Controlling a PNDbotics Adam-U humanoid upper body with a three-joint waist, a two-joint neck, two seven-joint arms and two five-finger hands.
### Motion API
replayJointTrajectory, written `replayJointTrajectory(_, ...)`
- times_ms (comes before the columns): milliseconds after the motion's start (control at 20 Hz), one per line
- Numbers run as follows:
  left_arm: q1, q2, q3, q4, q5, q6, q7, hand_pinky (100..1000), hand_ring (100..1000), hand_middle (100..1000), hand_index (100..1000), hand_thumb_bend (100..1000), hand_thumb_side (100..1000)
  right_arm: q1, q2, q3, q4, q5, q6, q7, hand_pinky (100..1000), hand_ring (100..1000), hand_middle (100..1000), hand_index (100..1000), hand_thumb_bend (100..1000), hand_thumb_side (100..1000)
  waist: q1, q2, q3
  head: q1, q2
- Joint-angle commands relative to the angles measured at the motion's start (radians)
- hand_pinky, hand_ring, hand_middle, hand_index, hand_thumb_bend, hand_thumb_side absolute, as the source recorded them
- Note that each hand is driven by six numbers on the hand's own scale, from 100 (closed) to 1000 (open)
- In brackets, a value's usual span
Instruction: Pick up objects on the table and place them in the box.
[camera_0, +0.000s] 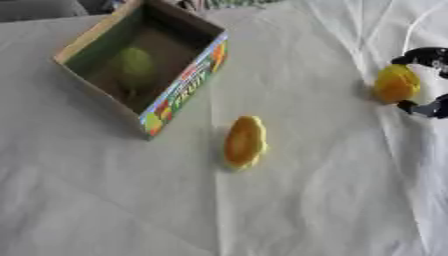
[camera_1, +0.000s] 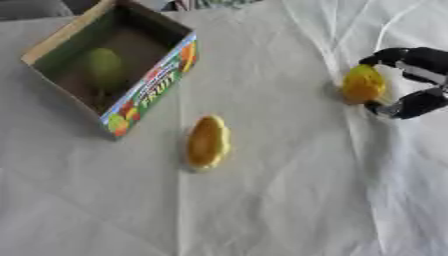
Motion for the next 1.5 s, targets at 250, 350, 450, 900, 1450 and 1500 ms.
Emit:
replayJointTrajectory(250,-0.002,0.013,0.001,-0.016,0.008,0.002,-0.009,814,803,809,898,100,460,-0.014,-0.015,-0.008,-0.013,-0.043,0.001,-0.006,884,1000,608,811,100,320,-0.004,-0.016,0.003,-0.003,-0.012)
replayJointTrajectory(350,-0.003,0.012,0.001,-0.016,0.009,0.004,-0.010,814,803,807,898,100,463,-0.017,-0.016,-0.010,-0.022,-0.053,0.006,-0.030,848,1000,538,746,100,315,-0.006,-0.017,0.003,-0.003,-0.013)
replayJointTrajectory(450,-0.004,0.012,-0.002,-0.016,0.011,0.005,-0.013,814,803,807,898,100,465,-0.023,-0.015,-0.010,-0.025,-0.048,0.010,-0.069,815,972,462,665,100,276,-0.007,-0.018,0.005,-0.004,-0.015)
replayJointTrajectory(900,0.004,0.017,-0.001,-0.016,0.012,0.008,-0.017,815,804,805,898,100,467,0.008,-0.034,-0.065,-0.175,-0.240,0.064,-0.141,786,918,353,558,100,190,-0.015,-0.024,0.005,0.005,-0.009)
replayJointTrajectory(1450,-0.023,0.039,-0.021,-0.016,0.028,0.005,-0.027,817,806,804,896,101,431,-0.258,-0.010,-0.003,-0.471,-0.463,0.084,-0.020,713,835,356,555,100,148,-0.046,-0.054,0.036,-0.019,0.009)
replayJointTrajectory(1500,-0.030,0.041,-0.024,-0.016,0.033,0.004,-0.030,818,807,804,896,108,424,-0.317,0.024,0.024,-0.460,-0.468,0.091,0.012,713,832,358,556,100,141,-0.048,-0.058,0.043,-0.026,0.013)
